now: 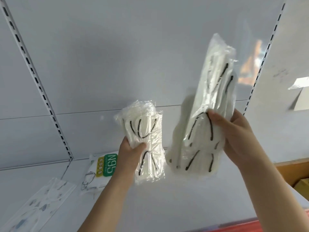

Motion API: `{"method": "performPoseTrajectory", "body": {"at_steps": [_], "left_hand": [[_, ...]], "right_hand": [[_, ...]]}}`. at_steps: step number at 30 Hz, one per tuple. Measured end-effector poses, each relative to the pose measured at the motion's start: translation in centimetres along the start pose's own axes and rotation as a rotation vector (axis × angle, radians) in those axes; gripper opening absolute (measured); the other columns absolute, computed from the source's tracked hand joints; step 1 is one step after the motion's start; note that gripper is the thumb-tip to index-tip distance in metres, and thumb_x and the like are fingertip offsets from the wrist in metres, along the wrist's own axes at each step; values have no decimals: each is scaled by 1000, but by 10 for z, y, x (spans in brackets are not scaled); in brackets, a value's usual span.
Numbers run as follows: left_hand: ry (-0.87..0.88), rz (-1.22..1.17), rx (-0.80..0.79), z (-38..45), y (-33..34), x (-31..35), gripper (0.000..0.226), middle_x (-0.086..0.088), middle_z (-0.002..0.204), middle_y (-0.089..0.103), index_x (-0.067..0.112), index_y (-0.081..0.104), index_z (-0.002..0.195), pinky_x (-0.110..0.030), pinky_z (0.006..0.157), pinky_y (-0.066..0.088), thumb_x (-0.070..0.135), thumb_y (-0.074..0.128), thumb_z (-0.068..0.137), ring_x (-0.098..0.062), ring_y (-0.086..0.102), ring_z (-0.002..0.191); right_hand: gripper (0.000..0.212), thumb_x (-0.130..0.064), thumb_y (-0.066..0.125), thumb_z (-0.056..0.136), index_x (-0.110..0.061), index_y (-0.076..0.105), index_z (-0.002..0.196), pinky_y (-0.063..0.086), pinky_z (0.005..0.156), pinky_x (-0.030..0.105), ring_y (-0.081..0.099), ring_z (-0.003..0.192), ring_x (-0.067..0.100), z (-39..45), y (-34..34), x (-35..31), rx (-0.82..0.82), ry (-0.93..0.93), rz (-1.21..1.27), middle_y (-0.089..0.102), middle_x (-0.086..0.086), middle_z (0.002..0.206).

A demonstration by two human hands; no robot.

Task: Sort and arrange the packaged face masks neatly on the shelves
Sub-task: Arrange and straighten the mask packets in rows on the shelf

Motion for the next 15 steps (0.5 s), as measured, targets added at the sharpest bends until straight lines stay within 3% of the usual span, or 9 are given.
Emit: {"method": "performPoseTrajectory", "body": {"at_steps": [2, 5, 7, 8, 9, 11, 13, 15], "left_hand": [[-25, -39, -32, -3, 1, 1, 29, 6, 86, 77, 21, 67, 110, -29, 73, 53, 3, 68, 88, -13, 72, 82], [-54, -172, -214, -13, 16, 4, 34, -1, 106, 79, 19, 67, 120, -41, 94, 54, 3, 65, 90, -24, 72, 106], [-40, -189, -379, -20, 22, 5, 39, 5, 127, 72, 28, 64, 131, -43, 110, 44, 33, 67, 92, -18, 63, 125], [-22, -133, -462, -26, 24, 6, 51, 16, 133, 67, 38, 60, 136, -37, 115, 39, 55, 67, 88, -7, 57, 131], [27, -50, -522, -32, 25, 8, 60, 28, 130, 64, 44, 56, 136, -24, 112, 40, 68, 66, 82, 5, 54, 128], [161, 55, -497, -38, 28, 11, 46, 28, 111, 72, 40, 61, 125, -9, 86, 51, 53, 75, 83, 8, 66, 108], [211, 41, -362, -38, 28, 13, 33, 12, 97, 79, 29, 69, 115, -18, 74, 59, 25, 82, 84, -7, 75, 93], [237, 24, -352, -34, 21, 14, 34, 8, 96, 79, 25, 70, 113, -23, 74, 61, 15, 82, 83, -10, 75, 90]], "right_hand": [[29, -21, 62, 84, -10, 66, 111, 60, 74, 32, 73, 89, 20, 4, -1, 4, -36, 32, 82, 76, 6, 97], [30, -18, 62, 84, -11, 65, 113, 59, 73, 30, 73, 90, 20, 9, 6, 32, -37, 126, 74, 76, 6, 97], [31, -15, 64, 84, -12, 65, 115, 59, 76, 32, 72, 91, 22, 8, 12, 53, -13, 130, 35, 75, 7, 99], [31, -13, 65, 85, -12, 64, 116, 59, 78, 35, 71, 94, 25, 6, 15, 62, -5, 120, 27, 75, 9, 102], [31, -11, 64, 87, -11, 63, 119, 59, 82, 39, 71, 98, 29, 3, 19, 70, -13, 112, 36, 74, 12, 105], [36, -10, 64, 89, -8, 59, 124, 57, 86, 44, 69, 103, 34, -4, 28, 76, -65, 84, 49, 71, 17, 111], [46, -9, 66, 87, -9, 53, 131, 56, 86, 42, 68, 109, 34, -7, 34, 71, -133, 37, 20, 70, 15, 117], [65, -12, 74, 84, -20, 43, 141, 54, 93, 42, 62, 122, 27, -6, 33, 65, -192, -21, -57, 64, 7, 132]]}}
Point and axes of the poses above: each hand's wrist, its own z-axis towards the middle knuckle, its own y-axis out of the palm, x = y × z, the point moved 2 cm from there along z, towards the middle knuckle
